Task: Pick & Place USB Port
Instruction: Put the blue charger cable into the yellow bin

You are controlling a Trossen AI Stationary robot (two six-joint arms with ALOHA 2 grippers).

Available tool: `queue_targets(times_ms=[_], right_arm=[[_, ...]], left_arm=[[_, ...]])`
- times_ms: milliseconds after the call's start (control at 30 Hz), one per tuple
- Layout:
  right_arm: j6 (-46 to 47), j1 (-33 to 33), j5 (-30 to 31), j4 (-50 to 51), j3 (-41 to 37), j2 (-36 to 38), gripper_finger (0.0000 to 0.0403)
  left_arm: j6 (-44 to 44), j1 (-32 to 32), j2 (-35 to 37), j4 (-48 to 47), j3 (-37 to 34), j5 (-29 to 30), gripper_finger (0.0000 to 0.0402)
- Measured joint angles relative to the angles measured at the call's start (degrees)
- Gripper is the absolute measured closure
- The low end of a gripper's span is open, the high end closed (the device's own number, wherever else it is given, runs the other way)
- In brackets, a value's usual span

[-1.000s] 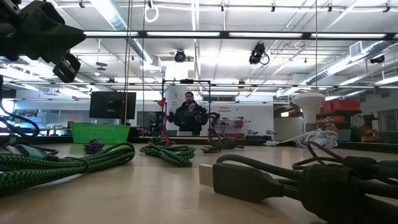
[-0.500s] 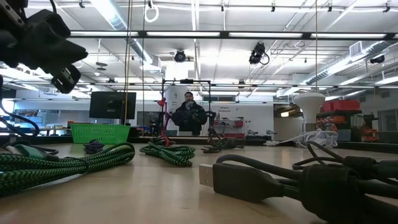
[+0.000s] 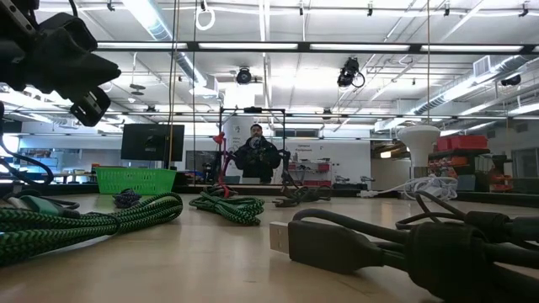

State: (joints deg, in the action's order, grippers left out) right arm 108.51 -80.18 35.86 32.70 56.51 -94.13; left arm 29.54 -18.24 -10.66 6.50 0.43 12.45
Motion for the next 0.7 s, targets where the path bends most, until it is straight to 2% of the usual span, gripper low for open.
queue_targets(times_ms=[100, 233, 700], right_arm=[[1.4, 0.0, -2.1, 1.1, 0.0, 0.0, 0.0391], [2.1, 0.0, -1.8, 1.2, 0.0, 0.0, 0.0379], [2.0, 0.3, -0.7, 2.1, -0.1, 0.0, 0.0297]], left_arm=[[0.0, 0.0, 0.0, 0.0, 0.0, 0.0, 0.0369], [0.0, 0.0, 0.0, 0.1, 0.0, 0.0, 0.0369], [-0.1, 0.0, -0.2, 0.2, 0.0, 0.0, 0.0369]])
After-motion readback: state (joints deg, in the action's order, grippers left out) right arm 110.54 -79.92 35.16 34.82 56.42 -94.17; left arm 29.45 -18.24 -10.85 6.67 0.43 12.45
